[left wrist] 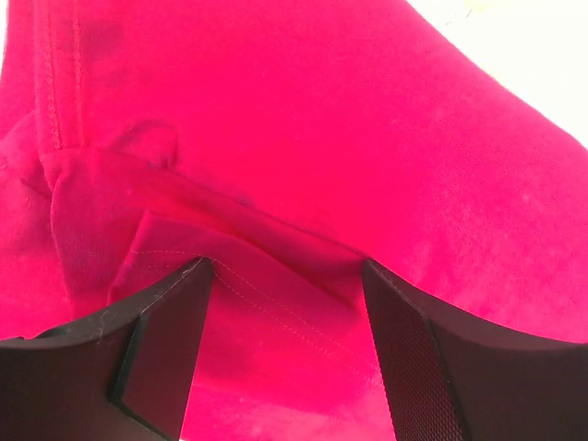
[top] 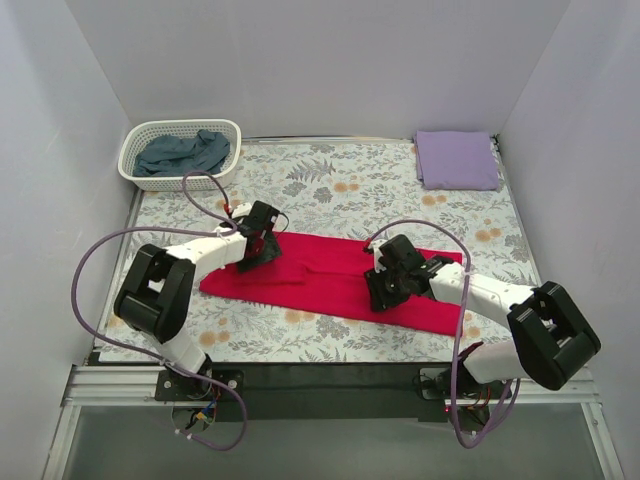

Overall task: Fold and stack the t-shirts
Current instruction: Fold the tshirt

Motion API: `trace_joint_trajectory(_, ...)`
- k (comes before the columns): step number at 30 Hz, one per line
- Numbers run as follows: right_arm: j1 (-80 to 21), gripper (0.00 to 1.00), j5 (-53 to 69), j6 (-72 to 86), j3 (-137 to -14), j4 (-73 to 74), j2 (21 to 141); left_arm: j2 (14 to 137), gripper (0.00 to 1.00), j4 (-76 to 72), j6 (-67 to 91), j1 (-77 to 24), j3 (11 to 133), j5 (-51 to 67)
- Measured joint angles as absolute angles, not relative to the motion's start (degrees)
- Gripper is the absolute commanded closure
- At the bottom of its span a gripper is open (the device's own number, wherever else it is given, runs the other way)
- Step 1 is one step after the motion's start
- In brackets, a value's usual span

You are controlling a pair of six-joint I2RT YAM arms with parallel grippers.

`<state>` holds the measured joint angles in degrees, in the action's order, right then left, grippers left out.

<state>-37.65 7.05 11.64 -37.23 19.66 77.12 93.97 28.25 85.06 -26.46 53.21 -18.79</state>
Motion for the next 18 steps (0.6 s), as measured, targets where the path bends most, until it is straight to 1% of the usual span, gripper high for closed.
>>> trace_joint_trajectory(5,-43.7,0.59,8.7,12.0,-37.6,19.0,78.2,101.3,0.37,27.4,80.2,-26.4,60.5,-20.7)
trace_joint_trajectory(10,-50.7,0.59,11.4,13.2,-40.4,19.1,81.4,111.4,0.35,26.2,72.0,-26.4,72.7,-21.4)
trace_joint_trajectory(12,-53.7,0.59,12.6,13.5,-43.2,19.6,84.6,115.9,0.35,25.1,68.3,-26.4,78.7,-20.6)
trace_joint_trajectory(18,-58.5,0.6,16.1,13.3,-54.8,19.4,96.3,127.6,0.33,22.5,58.7,-26.5,95.2,-16.4)
